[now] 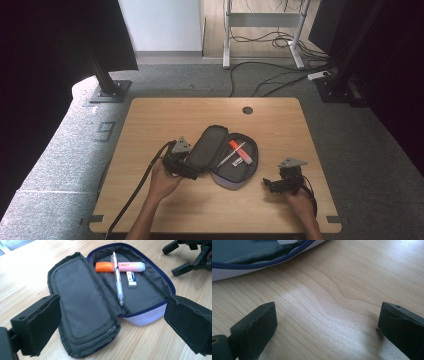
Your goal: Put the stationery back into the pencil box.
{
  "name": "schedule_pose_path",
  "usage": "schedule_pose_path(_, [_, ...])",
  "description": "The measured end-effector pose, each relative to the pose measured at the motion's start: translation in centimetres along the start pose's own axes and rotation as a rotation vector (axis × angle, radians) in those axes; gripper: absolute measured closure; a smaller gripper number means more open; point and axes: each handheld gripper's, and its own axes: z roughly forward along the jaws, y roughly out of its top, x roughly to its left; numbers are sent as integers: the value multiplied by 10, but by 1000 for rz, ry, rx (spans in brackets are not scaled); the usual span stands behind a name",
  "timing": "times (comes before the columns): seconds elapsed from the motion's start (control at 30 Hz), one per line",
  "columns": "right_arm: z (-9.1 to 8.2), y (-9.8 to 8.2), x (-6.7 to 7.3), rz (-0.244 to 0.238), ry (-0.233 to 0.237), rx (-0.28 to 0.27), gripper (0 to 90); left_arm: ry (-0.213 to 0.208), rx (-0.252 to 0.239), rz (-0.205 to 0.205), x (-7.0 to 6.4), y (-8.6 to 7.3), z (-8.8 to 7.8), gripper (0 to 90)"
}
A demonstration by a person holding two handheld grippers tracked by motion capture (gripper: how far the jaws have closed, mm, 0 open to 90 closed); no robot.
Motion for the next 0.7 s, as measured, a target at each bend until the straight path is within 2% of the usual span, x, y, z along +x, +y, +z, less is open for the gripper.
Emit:
schedule_pose_path(0.37, [0, 0, 0, 0, 0, 0, 19, 7, -10, -17, 1, -17, -11, 5])
schedule_pose_path(0.57, [0, 0, 0, 0, 0, 0, 19, 21, 2, -17, 0, -28, -15, 0])
schedule_pose_path(0.7, [0, 0, 0, 0, 0, 0, 19, 21, -13, -32, 0, -36, -18, 0])
